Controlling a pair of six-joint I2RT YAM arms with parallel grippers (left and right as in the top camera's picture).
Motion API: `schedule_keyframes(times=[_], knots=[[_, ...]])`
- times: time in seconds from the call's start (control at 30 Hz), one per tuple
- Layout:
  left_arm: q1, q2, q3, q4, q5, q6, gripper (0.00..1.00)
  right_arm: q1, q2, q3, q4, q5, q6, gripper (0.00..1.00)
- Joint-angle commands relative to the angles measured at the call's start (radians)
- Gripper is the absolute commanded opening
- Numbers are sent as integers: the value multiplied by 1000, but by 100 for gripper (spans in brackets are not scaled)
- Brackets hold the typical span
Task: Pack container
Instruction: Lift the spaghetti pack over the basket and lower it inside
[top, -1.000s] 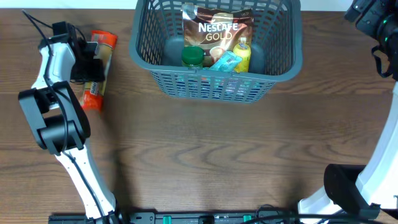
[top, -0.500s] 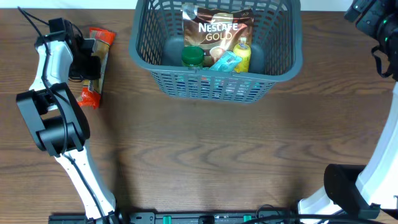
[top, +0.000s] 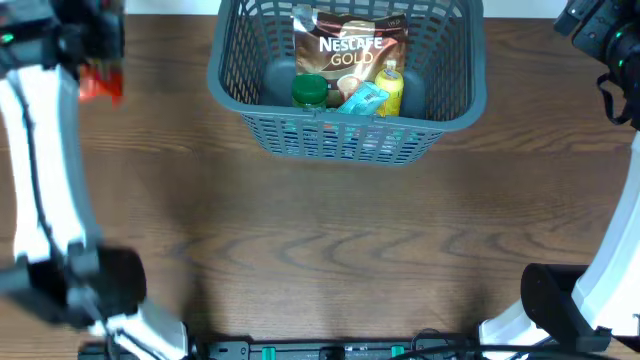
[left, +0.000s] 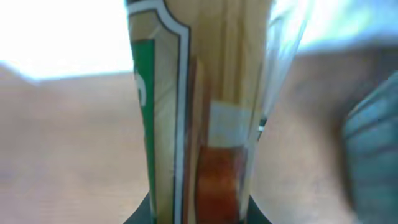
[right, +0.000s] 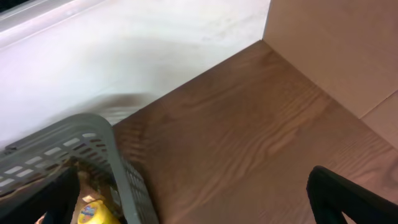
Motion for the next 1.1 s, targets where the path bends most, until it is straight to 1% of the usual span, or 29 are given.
schedule_keyframes(times=[0.0,0.13,0.27,0.43,0.53,0.6,0.73,1.03,1.07], knots=[[-66,-145,47,58,135,23,6,-6,3,1,-2,10,14,99],[-148,-220,47,116,274,60,6,-6,3,1,-2,10,14,99],[-241,-241,47,148,402,122,6,-6,3,1,-2,10,14,99],[-344,-219,47,150,532,298,6,-6,3,1,-2,10,14,99],[-383,-194,47,141,627,406,6,-6,3,1,-2,10,14,99],[-401,-170,47,127,673,456,6,-6,3,1,-2,10,14,99],[-424,-116,47,65,683,529,6,-6,3,1,-2,10,14,99],[-475,26,47,-173,682,830,6,-6,3,1,-2,10,14,99],[-479,38,47,-182,680,843,6,-6,3,1,-2,10,14,99]])
